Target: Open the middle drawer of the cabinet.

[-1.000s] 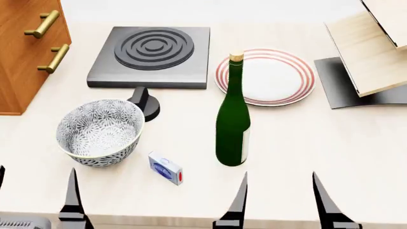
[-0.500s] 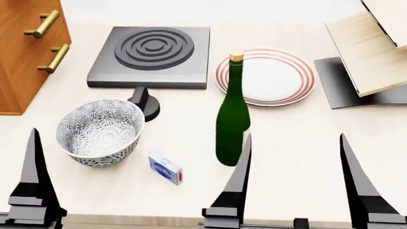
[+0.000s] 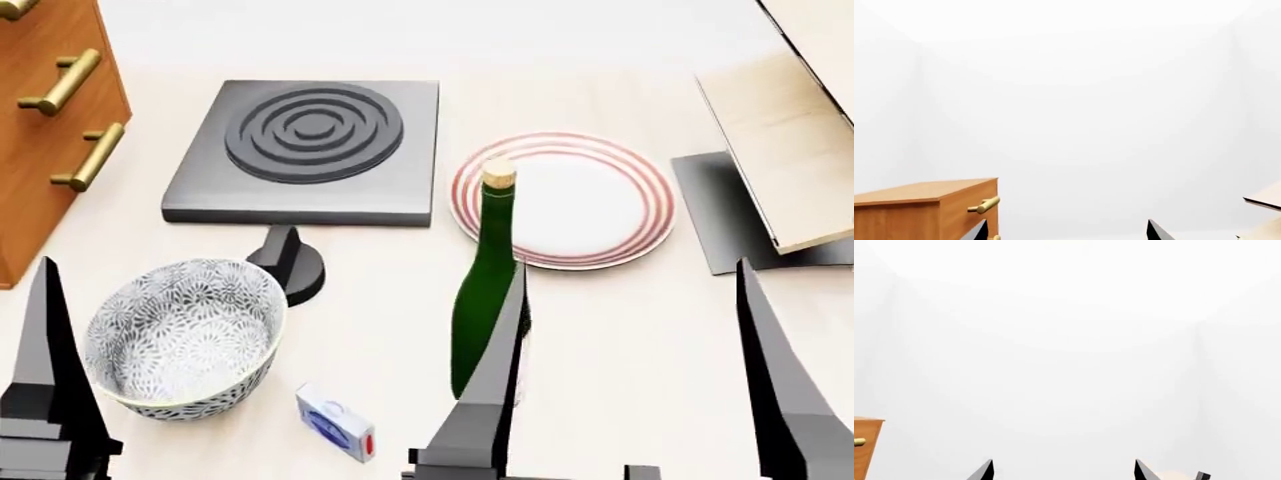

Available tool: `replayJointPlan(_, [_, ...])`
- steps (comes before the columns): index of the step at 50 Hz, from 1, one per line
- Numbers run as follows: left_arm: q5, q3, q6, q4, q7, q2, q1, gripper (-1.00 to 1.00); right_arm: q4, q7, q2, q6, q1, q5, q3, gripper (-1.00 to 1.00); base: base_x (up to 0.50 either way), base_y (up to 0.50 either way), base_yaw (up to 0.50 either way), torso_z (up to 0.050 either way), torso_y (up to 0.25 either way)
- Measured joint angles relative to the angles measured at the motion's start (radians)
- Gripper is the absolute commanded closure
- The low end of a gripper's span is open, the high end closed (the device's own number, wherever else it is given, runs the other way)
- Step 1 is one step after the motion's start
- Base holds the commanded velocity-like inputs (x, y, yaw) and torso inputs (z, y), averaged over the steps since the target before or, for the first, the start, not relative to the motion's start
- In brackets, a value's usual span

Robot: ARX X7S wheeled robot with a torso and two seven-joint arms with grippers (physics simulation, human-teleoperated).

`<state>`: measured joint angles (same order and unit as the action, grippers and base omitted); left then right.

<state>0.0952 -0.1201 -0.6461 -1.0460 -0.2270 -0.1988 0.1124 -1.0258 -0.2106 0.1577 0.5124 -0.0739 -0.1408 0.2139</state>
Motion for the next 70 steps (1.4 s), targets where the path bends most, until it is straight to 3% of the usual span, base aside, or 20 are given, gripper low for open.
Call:
replayJointPlan(50, [0.042,-0.049,0.019,0.002,-0.116,-0.094,0.014,-1.0,-0.008,0.118,-0.097,-0.007,0.004,-0.09,-0.029,-1.0,0.49,0.0,0.0,0.0,0.001])
replayJointPlan(70, [0.033,-0.067,0.003,0.026,-0.13,-0.15,0.036,-1.0,-0.002,0.105,-0.084,0.01,0.006,-0.098,-0.016,-1.0,0.01,0.0,0.0,0.0,0.0])
